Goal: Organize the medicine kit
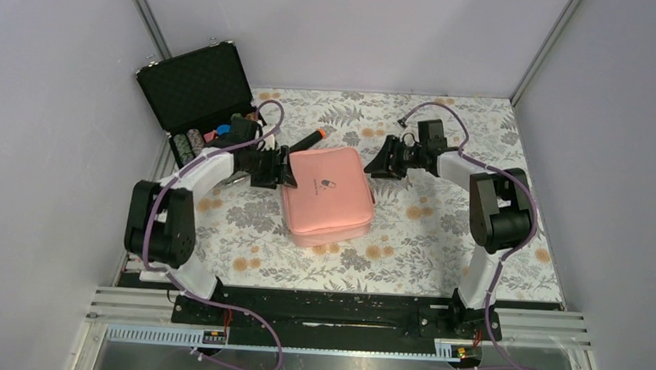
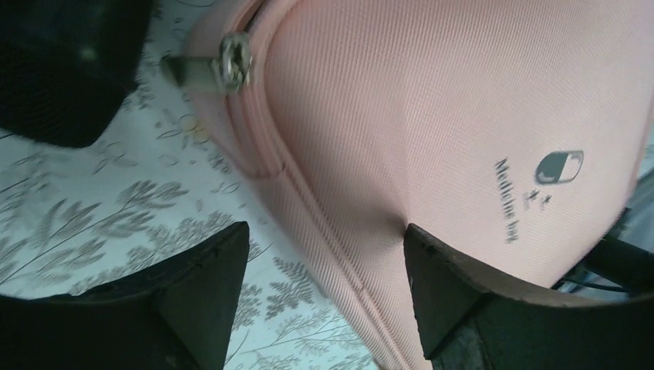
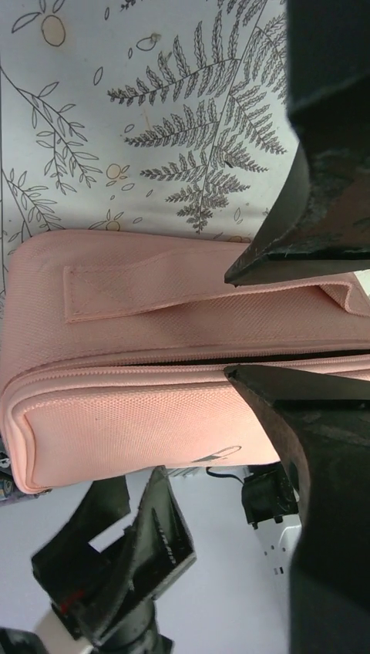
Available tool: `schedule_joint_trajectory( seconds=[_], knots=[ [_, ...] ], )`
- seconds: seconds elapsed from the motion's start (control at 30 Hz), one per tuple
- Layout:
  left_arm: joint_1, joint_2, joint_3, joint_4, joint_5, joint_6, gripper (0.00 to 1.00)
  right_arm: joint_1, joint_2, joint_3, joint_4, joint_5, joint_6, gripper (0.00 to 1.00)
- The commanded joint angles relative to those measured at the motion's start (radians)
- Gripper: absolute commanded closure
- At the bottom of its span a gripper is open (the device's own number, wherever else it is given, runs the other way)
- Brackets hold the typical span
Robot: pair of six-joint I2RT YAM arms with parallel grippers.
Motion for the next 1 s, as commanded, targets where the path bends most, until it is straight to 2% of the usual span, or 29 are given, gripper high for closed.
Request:
schedule_joint_trajectory(
  seconds=[0.0,0.1,0.17,0.2,0.27,0.4,0.53,0.7,0.87,0.97],
  knots=[
    [-0.017,0.112,0.112,0.087,0.156,-0.062,0.29,0.017,-0.091,-0.104,0.181,-0.112,0.067,0.49],
    [-0.076,0.184,0.208,0.101,0.195,-0.05,0.32,0.017,-0.164,-0.202,0.239,-0.17,0.055,0.48],
    [-0.132,0.236,0.289,0.103,0.218,-0.019,0.33,0.01,-0.207,-0.188,0.081,-0.184,-0.075,0.47],
    [-0.161,0.263,0.333,0.105,0.23,0.0,0.34,0.0,-0.233,-0.17,-0.043,-0.158,-0.156,0.44],
    [-0.225,0.329,0.435,0.105,0.245,0.017,0.34,-0.043,-0.289,-0.152,-0.175,-0.076,-0.267,0.35],
    [-0.337,0.485,0.668,0.105,0.256,0.021,0.34,-0.159,-0.366,-0.115,-0.285,0.075,-0.354,0.24],
    [-0.373,0.524,0.814,0.102,0.159,0.028,0.3,-0.259,-0.36,-0.058,-0.338,0.077,-0.373,0.21],
    [-0.305,0.396,0.73,0.136,0.032,0.092,0.25,-0.268,-0.327,-0.001,-0.476,0.023,-0.484,0.2],
    [-0.198,0.215,0.476,0.199,0.066,0.038,0.25,-0.296,-0.39,-0.015,-0.545,-0.033,-0.629,0.21],
    [-0.155,0.095,0.286,0.246,0.077,0.072,0.24,-0.319,-0.442,-0.009,-0.614,-0.055,-0.716,0.19]
  ],
)
